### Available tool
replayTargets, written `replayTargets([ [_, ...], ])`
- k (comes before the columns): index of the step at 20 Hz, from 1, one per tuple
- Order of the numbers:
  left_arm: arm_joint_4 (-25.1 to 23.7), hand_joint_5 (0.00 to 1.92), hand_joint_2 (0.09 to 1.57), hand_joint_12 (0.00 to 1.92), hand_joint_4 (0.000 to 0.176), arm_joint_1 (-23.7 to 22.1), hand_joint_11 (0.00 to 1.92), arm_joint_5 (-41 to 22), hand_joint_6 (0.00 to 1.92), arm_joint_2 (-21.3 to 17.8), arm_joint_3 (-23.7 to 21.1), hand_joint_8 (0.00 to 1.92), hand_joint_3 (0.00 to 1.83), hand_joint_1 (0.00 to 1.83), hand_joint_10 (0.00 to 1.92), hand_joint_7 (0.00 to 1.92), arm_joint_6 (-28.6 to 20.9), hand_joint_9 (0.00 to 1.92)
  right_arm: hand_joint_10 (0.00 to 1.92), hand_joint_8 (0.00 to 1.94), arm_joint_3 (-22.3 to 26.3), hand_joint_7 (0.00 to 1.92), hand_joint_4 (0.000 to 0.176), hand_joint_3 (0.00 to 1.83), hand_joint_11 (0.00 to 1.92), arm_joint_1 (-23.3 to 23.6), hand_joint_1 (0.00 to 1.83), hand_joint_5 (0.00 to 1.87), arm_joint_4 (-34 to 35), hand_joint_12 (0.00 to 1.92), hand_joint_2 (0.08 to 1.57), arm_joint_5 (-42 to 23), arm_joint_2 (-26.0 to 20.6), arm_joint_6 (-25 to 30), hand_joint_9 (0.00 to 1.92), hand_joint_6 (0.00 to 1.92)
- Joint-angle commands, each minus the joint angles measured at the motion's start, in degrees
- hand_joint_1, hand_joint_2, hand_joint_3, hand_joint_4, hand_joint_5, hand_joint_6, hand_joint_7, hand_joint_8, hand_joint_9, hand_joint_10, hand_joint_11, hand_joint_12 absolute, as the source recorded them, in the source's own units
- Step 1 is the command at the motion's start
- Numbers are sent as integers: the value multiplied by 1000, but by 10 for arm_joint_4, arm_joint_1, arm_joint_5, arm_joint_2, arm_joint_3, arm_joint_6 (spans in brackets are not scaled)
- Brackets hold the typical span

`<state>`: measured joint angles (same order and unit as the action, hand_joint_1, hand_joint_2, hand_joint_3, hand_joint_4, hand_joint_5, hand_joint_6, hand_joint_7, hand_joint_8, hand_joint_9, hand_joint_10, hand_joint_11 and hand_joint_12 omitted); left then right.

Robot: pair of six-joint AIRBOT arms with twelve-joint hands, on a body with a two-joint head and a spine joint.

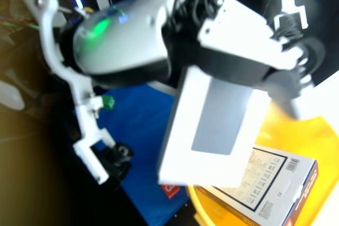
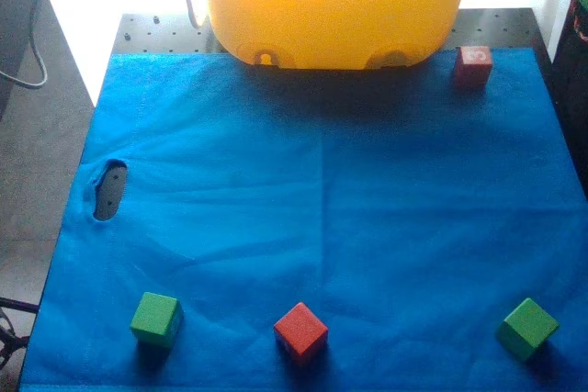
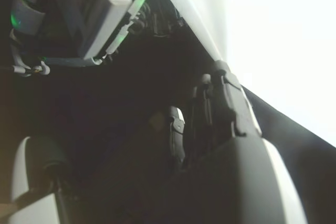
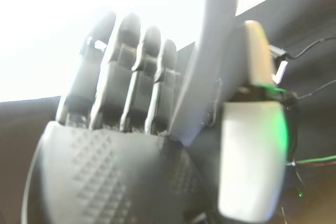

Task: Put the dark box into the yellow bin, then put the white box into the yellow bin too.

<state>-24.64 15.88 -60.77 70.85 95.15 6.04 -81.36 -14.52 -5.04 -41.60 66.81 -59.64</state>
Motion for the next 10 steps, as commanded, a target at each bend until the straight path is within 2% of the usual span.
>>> replayTargets([
  [1,40,265,813,40,107,-8,99,-55,9,-6,0,4,0,946,3,105,-3,112,0,0,-2,692,0,0,221,11,1021,698,11,644,858,-66,1,-2,606,1],
  [3,43,242,829,41,78,-6,90,-56,0,-6,0,0,5,929,4,95,-3,117,0,3,-2,697,5,0,122,11,994,706,13,610,858,-66,1,-2,589,4],
  [4,45,205,818,47,95,-4,98,-57,0,-7,0,4,0,904,11,102,-3,135,2,2,-3,695,18,0,75,11,965,722,13,592,847,-66,0,-2,591,9],
  [5,47,204,814,49,102,-3,101,-59,3,-7,0,6,0,902,11,109,-3,139,1,0,-3,688,19,0,93,11,953,721,13,600,848,-65,0,-2,589,8],
  [6,51,203,808,49,112,-1,97,-61,2,-7,0,6,0,873,9,110,-3,137,0,0,-5,665,41,1,65,11,922,714,13,594,856,-63,0,-2,560,4],
  [7,52,205,810,41,132,0,77,-63,3,-7,0,12,0,891,5,129,-3,129,1,1,-6,667,52,0,12,11,893,718,13,601,848,-61,0,-2,558,3],
  [8,53,202,807,40,132,1,73,-65,1,-7,0,9,0,893,5,125,-3,131,1,0,-7,683,41,0,2,11,913,724,13,680,851,-55,0,-2,581,1],
  [9,53,194,821,37,137,1,66,-66,0,-7,0,6,3,911,3,122,-3,128,0,0,-10,683,35,0,0,11,913,726,13,674,842,-47,0,-2,557,0],
  [10,54,207,835,38,121,1,68,-68,5,-7,0,0,8,911,0,103,-3,119,14,10,-14,709,10,0,74,11,930,739,13,705,838,-40,0,-2,588,5],
])
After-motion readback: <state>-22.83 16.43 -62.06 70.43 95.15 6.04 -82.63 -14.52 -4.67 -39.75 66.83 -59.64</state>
